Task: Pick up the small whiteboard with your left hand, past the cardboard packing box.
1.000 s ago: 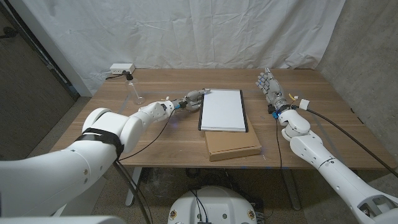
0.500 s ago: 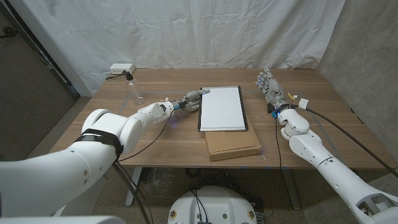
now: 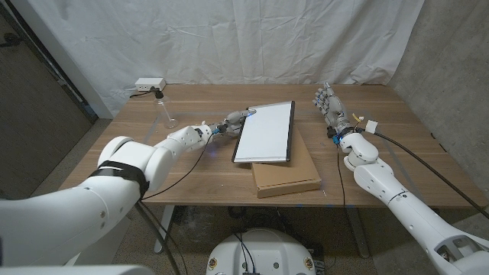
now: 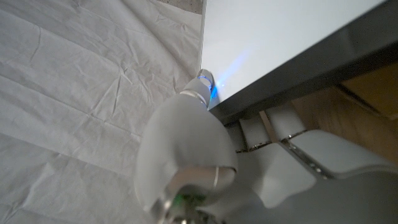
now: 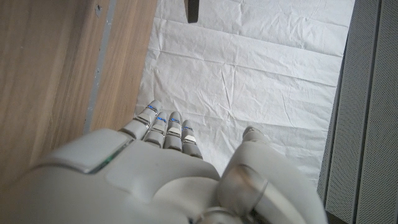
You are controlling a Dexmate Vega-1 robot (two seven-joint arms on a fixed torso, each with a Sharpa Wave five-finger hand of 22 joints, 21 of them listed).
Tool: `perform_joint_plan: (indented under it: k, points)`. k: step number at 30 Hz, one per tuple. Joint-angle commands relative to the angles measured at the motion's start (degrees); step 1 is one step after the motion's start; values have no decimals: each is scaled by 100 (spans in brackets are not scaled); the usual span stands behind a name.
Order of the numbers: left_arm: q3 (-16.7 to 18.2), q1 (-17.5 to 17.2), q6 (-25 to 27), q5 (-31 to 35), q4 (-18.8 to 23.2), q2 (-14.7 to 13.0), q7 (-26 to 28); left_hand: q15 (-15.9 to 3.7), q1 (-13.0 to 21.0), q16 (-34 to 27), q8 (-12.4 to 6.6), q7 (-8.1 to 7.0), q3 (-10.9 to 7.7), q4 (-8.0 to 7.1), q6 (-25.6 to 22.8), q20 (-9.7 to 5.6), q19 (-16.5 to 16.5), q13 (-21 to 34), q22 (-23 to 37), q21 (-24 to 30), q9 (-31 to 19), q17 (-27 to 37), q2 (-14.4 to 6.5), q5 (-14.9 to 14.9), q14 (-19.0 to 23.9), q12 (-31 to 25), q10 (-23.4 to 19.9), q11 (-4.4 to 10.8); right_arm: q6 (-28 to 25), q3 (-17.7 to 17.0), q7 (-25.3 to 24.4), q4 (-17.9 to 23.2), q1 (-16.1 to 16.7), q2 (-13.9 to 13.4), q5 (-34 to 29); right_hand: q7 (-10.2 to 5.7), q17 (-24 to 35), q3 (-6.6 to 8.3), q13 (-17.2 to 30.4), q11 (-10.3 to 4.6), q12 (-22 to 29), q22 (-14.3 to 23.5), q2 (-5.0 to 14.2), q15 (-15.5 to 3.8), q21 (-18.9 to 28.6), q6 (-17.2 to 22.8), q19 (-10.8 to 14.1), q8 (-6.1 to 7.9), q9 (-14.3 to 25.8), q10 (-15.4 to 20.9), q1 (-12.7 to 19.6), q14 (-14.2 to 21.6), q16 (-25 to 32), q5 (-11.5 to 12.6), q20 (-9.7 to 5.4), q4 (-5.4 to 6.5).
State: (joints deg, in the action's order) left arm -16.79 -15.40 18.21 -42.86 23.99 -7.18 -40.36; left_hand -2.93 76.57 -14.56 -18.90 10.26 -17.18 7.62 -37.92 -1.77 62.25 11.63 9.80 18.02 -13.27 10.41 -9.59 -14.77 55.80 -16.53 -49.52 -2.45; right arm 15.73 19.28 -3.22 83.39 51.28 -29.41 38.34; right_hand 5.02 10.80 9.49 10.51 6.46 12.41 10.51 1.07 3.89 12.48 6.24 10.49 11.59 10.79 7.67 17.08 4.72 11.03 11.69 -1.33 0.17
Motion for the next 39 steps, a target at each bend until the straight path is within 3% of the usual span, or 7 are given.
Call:
perform_joint_plan:
  k: [1, 13, 31, 39]
  points:
    - [-69, -351, 457, -476, 820, -209, 492, -205, 65, 11, -4, 128, -65, -9, -108, -36, 110, 23, 21, 37, -5, 14, -20, -25, 262, -12, -78, -20, -8, 25, 7, -54, -39, 27, -14, -31, 11, 18, 16, -28, 6, 21, 47, 5, -8, 47, 35, -9, 10, 51, 14, 35, 6, -19, -12, -37]
    - [-131, -667, 662, -898, 1621, -408, 1003, -238, 34, 47, 15, 126, -160, -45, -192, -51, 174, 18, 15, 33, -4, 9, -21, -12, 361, 16, -157, 43, -18, 22, -20, -23, -19, 17, -23, -28, 12, 14, 17, -28, 3, 21, 48, 7, -13, 54, 35, -9, 10, 51, 11, 38, 5, -20, -10, -42]
    - [-342, -736, 838, -1136, 2064, -636, 1244, -193, -9, 120, 62, 117, -240, -74, -195, -50, 192, 16, 4, 4, -3, 8, 0, 2, 335, 68, -158, 59, -36, 15, -55, 7, 19, 7, -22, -17, 11, 13, 17, -30, 1, 22, 55, 5, -19, 45, 37, -16, 10, 55, 14, 37, 1, -19, -11, -54]
    - [-362, -881, 986, -1263, 2541, -811, 1472, -189, -24, 164, 85, 112, -283, -77, -190, -50, 195, 16, 0, -16, -8, 10, 18, 9, 300, 110, -122, 45, -35, 6, -72, 43, 36, -2, -25, -13, 12, 11, 17, -25, -1, 23, 58, 3, -22, 51, 39, -15, 10, 55, 13, 36, -1, -20, -10, -58]
